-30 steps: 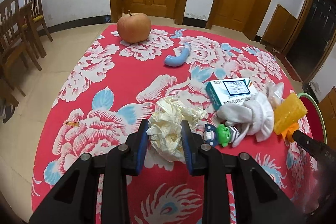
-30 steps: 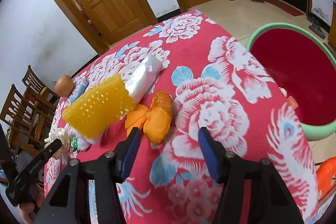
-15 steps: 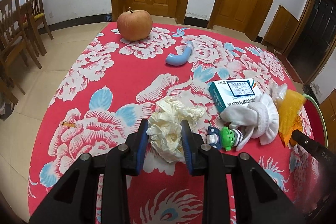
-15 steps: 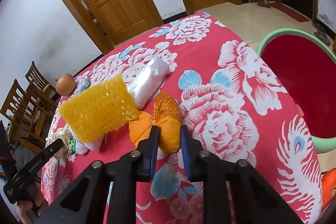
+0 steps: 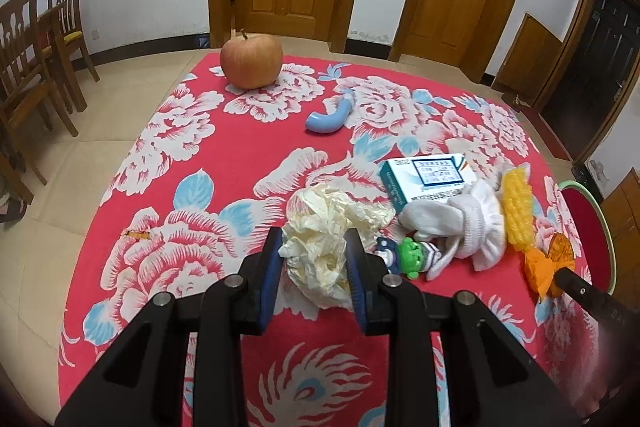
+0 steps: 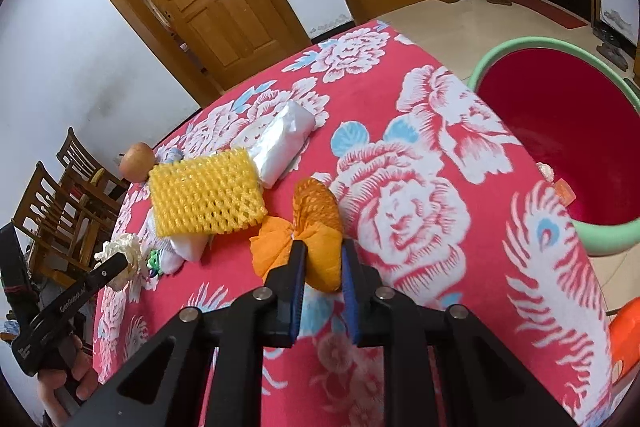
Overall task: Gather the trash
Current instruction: 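Grasp the orange bow with the right gripper while the left holds the tissue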
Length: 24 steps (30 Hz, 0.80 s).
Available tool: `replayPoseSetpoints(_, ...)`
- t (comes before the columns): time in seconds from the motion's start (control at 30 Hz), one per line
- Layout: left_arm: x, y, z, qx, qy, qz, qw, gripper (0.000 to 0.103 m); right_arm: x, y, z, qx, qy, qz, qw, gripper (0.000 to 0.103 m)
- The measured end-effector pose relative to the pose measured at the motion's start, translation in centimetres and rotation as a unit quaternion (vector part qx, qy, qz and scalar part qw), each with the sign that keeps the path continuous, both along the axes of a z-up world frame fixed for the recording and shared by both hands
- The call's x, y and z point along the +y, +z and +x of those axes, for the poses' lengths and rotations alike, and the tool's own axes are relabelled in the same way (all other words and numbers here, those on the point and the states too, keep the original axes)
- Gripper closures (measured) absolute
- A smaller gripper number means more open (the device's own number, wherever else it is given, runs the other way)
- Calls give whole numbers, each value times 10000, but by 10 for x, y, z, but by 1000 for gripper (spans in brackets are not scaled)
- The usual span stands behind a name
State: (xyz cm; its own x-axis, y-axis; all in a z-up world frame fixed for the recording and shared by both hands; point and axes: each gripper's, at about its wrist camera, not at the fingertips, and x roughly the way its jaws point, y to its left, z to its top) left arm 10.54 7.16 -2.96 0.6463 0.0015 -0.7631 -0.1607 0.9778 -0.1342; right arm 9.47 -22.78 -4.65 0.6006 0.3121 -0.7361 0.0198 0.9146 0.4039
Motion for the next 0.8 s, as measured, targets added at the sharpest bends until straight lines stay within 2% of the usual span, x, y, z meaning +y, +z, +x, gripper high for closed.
replayPoseSetpoints(0.47,-32,27,-15,-265,-311,19,9992,73,-31,26,-37,-426,-277,38,9987,84)
replayPoseSetpoints(0.8,-76,43,-15,-339,-832,-57,9959,73,-66,41,-55,-698,-653,42,9954,84)
